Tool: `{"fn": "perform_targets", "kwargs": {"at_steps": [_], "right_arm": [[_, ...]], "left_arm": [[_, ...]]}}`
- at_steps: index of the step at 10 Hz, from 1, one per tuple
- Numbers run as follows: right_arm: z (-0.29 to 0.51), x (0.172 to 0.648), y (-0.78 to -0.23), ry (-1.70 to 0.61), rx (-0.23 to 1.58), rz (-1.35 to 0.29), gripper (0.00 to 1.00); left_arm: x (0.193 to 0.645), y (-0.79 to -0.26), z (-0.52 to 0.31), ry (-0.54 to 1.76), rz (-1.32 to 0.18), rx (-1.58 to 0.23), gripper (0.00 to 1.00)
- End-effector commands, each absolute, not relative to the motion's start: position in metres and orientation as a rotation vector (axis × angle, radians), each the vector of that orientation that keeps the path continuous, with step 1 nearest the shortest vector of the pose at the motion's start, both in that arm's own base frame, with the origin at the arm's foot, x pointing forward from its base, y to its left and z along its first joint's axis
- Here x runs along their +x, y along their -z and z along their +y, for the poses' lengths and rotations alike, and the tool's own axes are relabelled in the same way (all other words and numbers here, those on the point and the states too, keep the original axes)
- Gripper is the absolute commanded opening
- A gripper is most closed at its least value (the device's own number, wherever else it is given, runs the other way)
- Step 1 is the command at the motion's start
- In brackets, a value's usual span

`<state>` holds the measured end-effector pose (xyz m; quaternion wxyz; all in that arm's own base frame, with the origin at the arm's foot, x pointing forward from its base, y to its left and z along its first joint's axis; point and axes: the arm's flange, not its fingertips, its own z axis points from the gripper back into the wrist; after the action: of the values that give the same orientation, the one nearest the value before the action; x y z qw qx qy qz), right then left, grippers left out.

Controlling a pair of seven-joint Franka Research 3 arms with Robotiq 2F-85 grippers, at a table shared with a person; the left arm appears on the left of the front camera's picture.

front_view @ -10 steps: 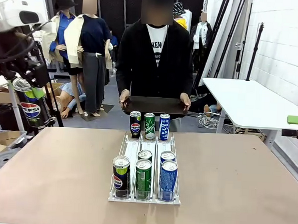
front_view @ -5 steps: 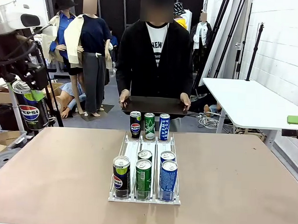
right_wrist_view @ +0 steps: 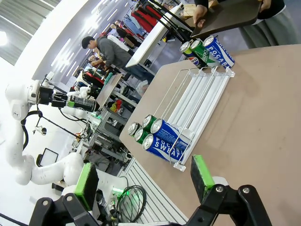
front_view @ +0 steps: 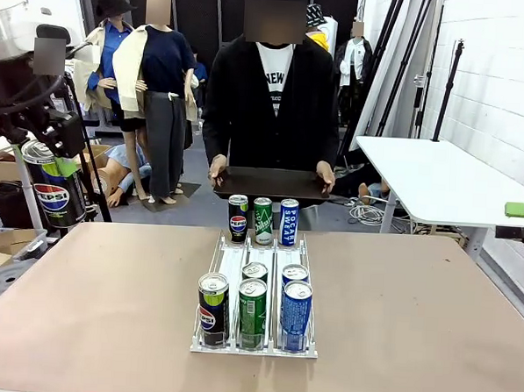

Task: Retrieve and hand over the desired beverage to the person.
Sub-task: Place the picked can on the Handle tray extended by the person.

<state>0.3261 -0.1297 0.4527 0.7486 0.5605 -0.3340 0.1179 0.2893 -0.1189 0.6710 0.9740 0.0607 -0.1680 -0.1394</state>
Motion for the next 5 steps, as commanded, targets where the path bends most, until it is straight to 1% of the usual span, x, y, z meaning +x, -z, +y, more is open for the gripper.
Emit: {"fn": "perform_targets", "kwargs": {"at_steps": [1, 5], "right_arm": [[-0.1278, 0.3293, -0.4528, -0.266, 1.243, -0.763, 1.00], [-0.1278, 0.3293, -0.4528, -0.266, 1.243, -0.763, 1.00]], "left_arm": [[0.2880, -0.6781, -0.1180, 0.278, -0.343, 0.121, 0.00], [0.2880, -0.6781, -0.1180, 0.278, -0.343, 0.121, 0.00]]}}
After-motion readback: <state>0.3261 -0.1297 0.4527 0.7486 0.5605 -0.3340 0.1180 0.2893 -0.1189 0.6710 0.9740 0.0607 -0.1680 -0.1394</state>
